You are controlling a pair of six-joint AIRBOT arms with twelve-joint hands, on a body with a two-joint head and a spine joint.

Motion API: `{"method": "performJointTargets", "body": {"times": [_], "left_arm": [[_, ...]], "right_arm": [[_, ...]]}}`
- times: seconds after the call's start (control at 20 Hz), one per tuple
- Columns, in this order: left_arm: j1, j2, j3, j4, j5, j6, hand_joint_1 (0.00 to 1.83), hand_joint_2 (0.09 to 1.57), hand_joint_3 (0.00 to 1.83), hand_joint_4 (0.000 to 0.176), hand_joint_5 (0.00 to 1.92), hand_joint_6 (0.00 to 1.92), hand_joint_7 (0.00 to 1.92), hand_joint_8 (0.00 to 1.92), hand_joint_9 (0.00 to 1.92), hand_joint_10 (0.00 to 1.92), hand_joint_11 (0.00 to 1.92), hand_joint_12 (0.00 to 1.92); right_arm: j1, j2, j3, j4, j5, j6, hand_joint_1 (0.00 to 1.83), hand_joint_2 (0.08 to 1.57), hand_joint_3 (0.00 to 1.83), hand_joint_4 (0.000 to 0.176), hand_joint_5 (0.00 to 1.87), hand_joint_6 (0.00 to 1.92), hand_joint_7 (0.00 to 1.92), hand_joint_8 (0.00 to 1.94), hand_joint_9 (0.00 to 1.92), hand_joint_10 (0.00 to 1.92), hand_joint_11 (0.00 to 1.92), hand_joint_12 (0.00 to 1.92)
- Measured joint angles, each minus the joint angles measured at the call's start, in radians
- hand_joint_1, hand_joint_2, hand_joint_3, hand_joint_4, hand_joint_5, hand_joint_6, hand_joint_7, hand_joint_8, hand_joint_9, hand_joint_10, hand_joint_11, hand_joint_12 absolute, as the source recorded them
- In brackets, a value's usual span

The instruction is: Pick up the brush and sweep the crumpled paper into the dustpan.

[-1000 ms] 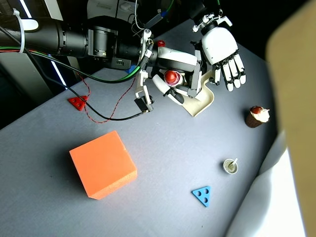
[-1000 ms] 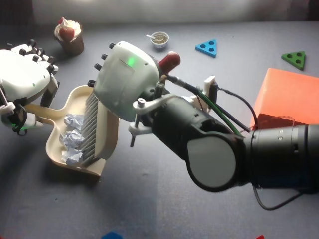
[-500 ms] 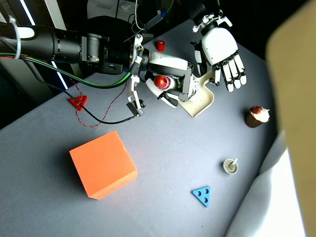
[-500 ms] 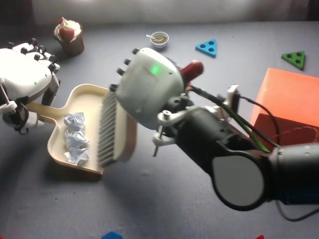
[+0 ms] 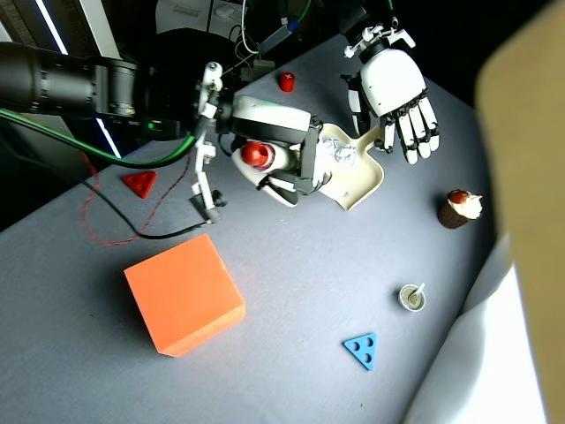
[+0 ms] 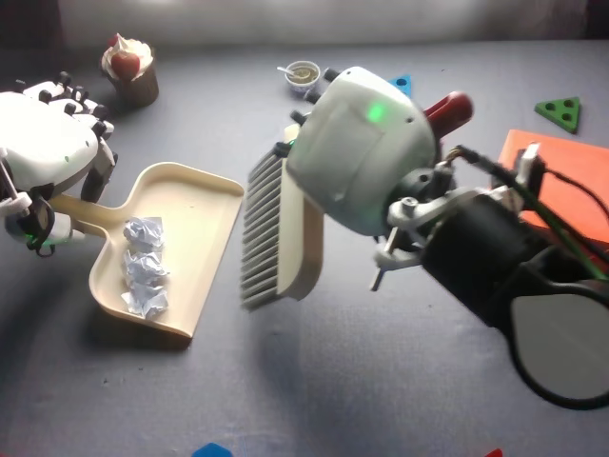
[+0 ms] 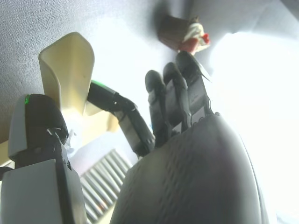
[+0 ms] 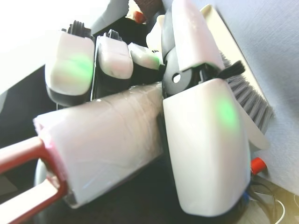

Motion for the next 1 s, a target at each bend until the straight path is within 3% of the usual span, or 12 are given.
{"method": "performJointTargets", "body": {"times": [0.1, 0.2, 0.25, 0.3, 0.35, 0.4, 0.6, 0.75, 0.8, 0.85, 0.9, 1.0], "left_arm": [[-0.003, 0.000, 0.000, 0.000, -0.001, 0.000, 1.08, 1.11, 0.00, 0.011, 1.00, 0.95, 0.35, 0.00, 0.20, 0.01, 0.00, 0.46], [-0.003, 0.002, 0.000, -0.001, 0.000, 0.000, 1.03, 1.13, 0.00, 0.106, 0.95, 1.02, 0.32, 0.00, 0.17, 0.00, 0.00, 0.40], [-0.003, 0.002, 0.000, -0.001, -0.001, 0.000, 1.04, 1.12, 0.00, 0.094, 0.96, 1.00, 0.31, 0.00, 0.15, 0.01, 0.00, 0.34], [-0.003, 0.003, 0.000, 0.000, 0.000, 0.000, 1.02, 1.13, 0.00, 0.134, 0.95, 1.02, 0.31, 0.00, 0.14, 0.01, 0.00, 0.34], [-0.003, 0.003, 0.000, 0.000, 0.000, 0.000, 1.01, 1.10, 0.00, 0.082, 0.83, 0.39, 0.28, 0.00, 0.15, 0.00, 0.00, 0.39], [-0.003, 0.003, 0.000, 0.000, 0.000, 0.000, 0.97, 1.10, 0.00, 0.088, 0.79, 0.12, 0.23, 0.00, 0.15, 0.00, 0.00, 0.39], [-0.004, 0.006, -0.002, 0.000, -0.001, 0.000, 0.87, 1.05, 0.00, 0.169, 0.63, 0.00, 0.19, 0.00, 0.18, 0.00, 0.00, 0.48], [-0.004, 0.006, -0.002, 0.000, -0.002, 0.000, 0.88, 1.01, 0.00, 0.175, 0.50, 0.00, 0.15, 0.00, 0.16, 0.00, 0.00, 0.48], [-0.004, 0.006, -0.002, 0.000, -0.002, 0.000, 0.84, 1.00, 0.00, 0.176, 0.43, 0.00, 0.13, 0.00, 0.17, 0.01, 0.00, 0.48], [-0.004, 0.006, -0.002, 0.000, -0.002, 0.000, 0.85, 0.98, 0.00, 0.174, 0.45, 0.01, 0.15, 0.00, 0.18, 0.01, 0.00, 0.45], [-0.004, 0.010, -0.002, 0.000, -0.001, 0.000, 0.85, 0.97, 0.00, 0.176, 0.45, 0.00, 0.15, 0.01, 0.18, 0.00, 0.00, 0.44], [-0.004, 0.014, -0.002, 0.000, -0.006, 0.000, 0.86, 0.97, 0.00, 0.165, 0.47, 0.01, 0.18, 0.01, 0.20, 0.01, 0.04, 0.46]], "right_arm": [[-0.009, 0.038, -0.031, -0.006, -0.019, 0.000, 1.31, 1.13, 0.00, 0.000, 0.98, 1.91, 1.04, 1.94, 1.30, 1.92, 1.47, 1.92], [-0.018, 0.071, -0.058, -0.002, -0.019, 0.002, 1.31, 1.14, 0.00, 0.000, 0.97, 1.92, 1.03, 1.94, 1.29, 1.92, 1.47, 1.92], [-0.019, 0.091, -0.076, 0.002, -0.017, 0.000, 1.30, 1.15, 0.00, 0.000, 0.98, 1.92, 1.02, 1.94, 1.29, 1.92, 1.46, 1.92], [-0.019, 0.116, -0.099, -0.001, -0.019, -0.013, 1.30, 1.15, 0.00, 0.000, 0.96, 1.92, 1.03, 1.94, 1.29, 1.92, 1.47, 1.92], [-0.019, 0.131, -0.114, -0.003, -0.019, -0.026, 1.28, 1.15, 0.00, 0.000, 0.96, 1.92, 1.02, 1.94, 1.28, 1.92, 1.46, 1.92], [-0.021, 0.149, -0.132, -0.003, -0.018, -0.039, 1.28, 1.15, 0.00, 0.000, 0.97, 1.92, 1.02, 1.94, 1.28, 1.92, 1.46, 1.92], [-0.044, 0.182, -0.185, 0.005, -0.010, -0.086, 1.25, 1.15, 0.00, 0.000, 0.96, 1.82, 1.10, 1.94, 1.33, 1.92, 1.47, 1.92], [-0.044, 0.184, -0.206, 0.021, -0.004, -0.118, 1.24, 1.15, 0.00, 0.000, 0.95, 1.90, 1.12, 1.94, 1.34, 1.92, 1.46, 1.92], [-0.048, 0.184, -0.208, 0.026, -0.004, -0.126, 1.19, 1.11, 0.00, 0.000, 1.01, 1.11, 1.14, 1.94, 1.34, 1.92, 1.49, 1.92], [-0.050, 0.185, -0.214, 0.035, -0.004, -0.142, 1.19, 1.04, 0.00, 0.000, 1.15, 0.69, 1.08, 1.94, 1.25, 1.92, 1.41, 1.92], [-0.051, 0.189, -0.224, 0.050, -0.001, -0.148, 1.14, 0.94, 0.00, 0.000, 1.08, 0.78, 0.92, 1.94, 1.05, 1.92, 1.21, 1.92], [-0.051, 0.200, -0.242, 0.052, 0.003, -0.165, 1.09, 0.86, 0.00, 0.000, 0.81, 1.66, 0.72, 1.94, 0.82, 1.92, 0.96, 1.92]]}}
